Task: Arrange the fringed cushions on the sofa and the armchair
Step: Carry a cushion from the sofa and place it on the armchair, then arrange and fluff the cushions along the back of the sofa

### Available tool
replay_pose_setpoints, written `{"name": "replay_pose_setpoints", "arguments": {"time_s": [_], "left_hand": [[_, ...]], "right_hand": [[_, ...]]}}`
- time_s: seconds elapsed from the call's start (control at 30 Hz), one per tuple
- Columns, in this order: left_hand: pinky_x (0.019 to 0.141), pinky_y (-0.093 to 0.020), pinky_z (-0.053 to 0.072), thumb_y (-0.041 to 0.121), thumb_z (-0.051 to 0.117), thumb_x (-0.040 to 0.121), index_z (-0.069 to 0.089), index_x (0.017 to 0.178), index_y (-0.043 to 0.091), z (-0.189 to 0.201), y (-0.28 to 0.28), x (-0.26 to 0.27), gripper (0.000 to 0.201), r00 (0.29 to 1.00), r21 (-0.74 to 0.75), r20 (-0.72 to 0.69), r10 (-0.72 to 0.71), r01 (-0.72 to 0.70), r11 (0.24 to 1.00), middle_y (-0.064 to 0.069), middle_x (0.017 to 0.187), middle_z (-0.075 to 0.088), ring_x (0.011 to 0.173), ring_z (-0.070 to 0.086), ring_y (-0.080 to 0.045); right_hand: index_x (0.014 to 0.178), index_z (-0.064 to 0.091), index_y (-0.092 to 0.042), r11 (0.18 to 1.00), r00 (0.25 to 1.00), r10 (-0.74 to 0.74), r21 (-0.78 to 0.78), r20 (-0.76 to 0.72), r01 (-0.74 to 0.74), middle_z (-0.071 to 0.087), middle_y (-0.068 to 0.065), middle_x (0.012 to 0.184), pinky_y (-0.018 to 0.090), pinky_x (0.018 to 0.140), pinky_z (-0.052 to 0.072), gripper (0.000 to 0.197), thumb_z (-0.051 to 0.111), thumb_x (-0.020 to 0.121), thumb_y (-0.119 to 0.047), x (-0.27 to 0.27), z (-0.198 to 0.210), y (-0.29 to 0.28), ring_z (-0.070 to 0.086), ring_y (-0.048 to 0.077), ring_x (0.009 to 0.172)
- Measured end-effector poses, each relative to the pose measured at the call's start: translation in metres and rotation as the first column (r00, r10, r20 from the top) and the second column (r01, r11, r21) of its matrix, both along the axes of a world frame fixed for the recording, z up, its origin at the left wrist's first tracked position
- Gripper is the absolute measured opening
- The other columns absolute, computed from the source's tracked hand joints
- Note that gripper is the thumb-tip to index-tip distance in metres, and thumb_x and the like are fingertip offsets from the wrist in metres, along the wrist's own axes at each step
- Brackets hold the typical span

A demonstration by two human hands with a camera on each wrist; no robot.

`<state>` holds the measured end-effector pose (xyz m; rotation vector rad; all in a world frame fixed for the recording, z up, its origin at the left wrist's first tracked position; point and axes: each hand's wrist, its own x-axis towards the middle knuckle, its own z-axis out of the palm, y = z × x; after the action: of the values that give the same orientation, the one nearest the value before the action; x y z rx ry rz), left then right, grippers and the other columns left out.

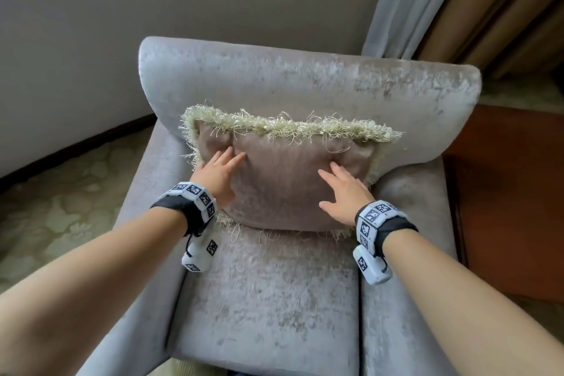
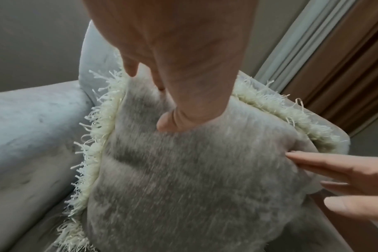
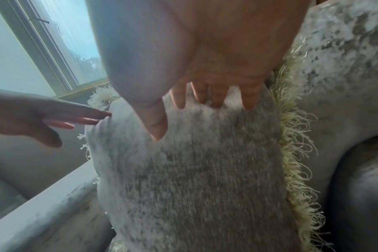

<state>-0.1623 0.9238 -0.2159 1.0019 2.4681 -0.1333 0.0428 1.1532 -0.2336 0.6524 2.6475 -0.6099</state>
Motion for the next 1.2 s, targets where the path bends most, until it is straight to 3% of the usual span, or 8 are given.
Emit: {"name": "replay_pose_setpoints", "arguments": {"time_s": [0.1,0.23,0.37,0.6,0.8,0.97,1.07,1.2], "left_hand": [[0.115,-0.048,0.03,0.011,0.057,0.079,0.013,0.152,0.038,0.025,-0.001,0.018,0.089,1.0,0.026,-0.009,0.002,-0.002,1.0,0.001,0.161,0.015,0.145,0.023,-0.024],[0.106,-0.046,0.04,0.022,0.056,0.084,0.031,0.146,0.04,0.066,-0.008,0.053,0.07,0.994,0.072,-0.085,-0.065,0.071,0.995,0.004,0.147,0.042,0.127,0.044,-0.023],[0.102,-0.046,0.042,0.028,0.052,0.089,0.04,0.142,0.04,0.116,-0.002,0.077,0.055,0.984,0.158,-0.143,-0.102,0.125,0.98,0.003,0.139,0.05,0.125,0.044,-0.023],[0.101,-0.047,0.041,0.042,0.043,0.095,0.045,0.138,0.035,0.197,0.039,0.114,0.044,0.934,0.296,-0.22,-0.282,0.339,0.893,0.0,0.133,0.054,0.122,0.048,-0.025],[0.095,-0.046,0.041,0.047,0.042,0.093,0.047,0.135,0.036,0.26,0.098,0.178,0.044,0.786,0.366,-0.32,-0.529,0.618,0.696,0.001,0.13,0.055,0.12,0.048,-0.027],[0.096,-0.045,0.04,0.047,0.046,0.091,0.049,0.133,0.036,0.299,0.125,0.273,0.044,0.635,0.413,-0.333,-0.697,0.763,0.497,0.0,0.129,0.055,0.12,0.049,-0.028],[0.095,-0.043,0.044,0.047,0.048,0.091,0.05,0.132,0.035,0.312,0.137,0.339,0.043,0.536,0.441,-0.295,-0.791,0.811,0.385,0.002,0.125,0.056,0.116,0.051,-0.023],[0.096,-0.041,0.044,0.048,0.048,0.092,0.048,0.134,0.035,0.322,0.144,0.442,0.044,0.368,0.424,-0.303,-0.879,0.878,0.222,0.003,0.125,0.055,0.117,0.049,-0.022]], "right_hand": [[0.155,0.023,-0.028,0.993,0.996,-0.084,-0.091,-0.036,0.08,0.014,0.001,0.164,0.039,0.12,0.018,0.071,0.057,0.094,-0.037,0.017,0.019,0.0,0.014,0.021,0.149],[0.15,0.035,-0.026,0.979,0.977,-0.179,-0.12,-0.118,0.165,0.033,0.002,0.156,0.044,0.116,0.027,0.062,0.057,0.094,-0.037,0.052,0.062,0.008,0.028,0.023,0.143],[0.145,0.044,-0.026,0.965,0.953,-0.25,-0.12,-0.172,0.232,0.048,0.002,0.144,0.041,0.111,0.035,0.057,0.059,0.091,-0.037,0.088,0.116,0.008,0.041,0.024,0.134],[0.139,0.049,-0.025,0.932,0.903,-0.345,0.018,-0.255,0.361,0.053,0.004,0.137,0.039,0.107,0.037,0.05,0.059,0.092,-0.038,0.153,0.214,-0.011,0.046,0.025,0.129],[0.132,0.051,-0.032,0.769,0.803,-0.482,0.27,-0.35,0.579,0.058,-0.001,0.13,0.043,0.098,0.042,0.047,0.05,0.091,-0.055,0.24,0.287,-0.041,0.052,0.026,0.121],[0.131,0.049,-0.035,0.602,0.667,-0.628,0.294,-0.401,0.743,0.057,-0.005,0.131,0.043,0.098,0.043,0.048,0.049,0.09,-0.059,0.344,0.322,-0.081,0.052,0.022,0.121],[0.131,0.05,-0.035,0.496,0.553,-0.711,0.248,-0.434,0.832,0.058,-0.006,0.129,0.042,0.097,0.046,0.049,0.052,0.089,-0.058,0.417,0.332,-0.109,0.054,0.019,0.119],[0.132,0.05,-0.034,0.291,0.344,-0.819,0.183,-0.459,0.939,0.06,-0.006,0.126,0.039,0.095,0.048,0.05,0.055,0.088,-0.057,0.523,0.334,-0.161,0.056,0.017,0.117]]}}
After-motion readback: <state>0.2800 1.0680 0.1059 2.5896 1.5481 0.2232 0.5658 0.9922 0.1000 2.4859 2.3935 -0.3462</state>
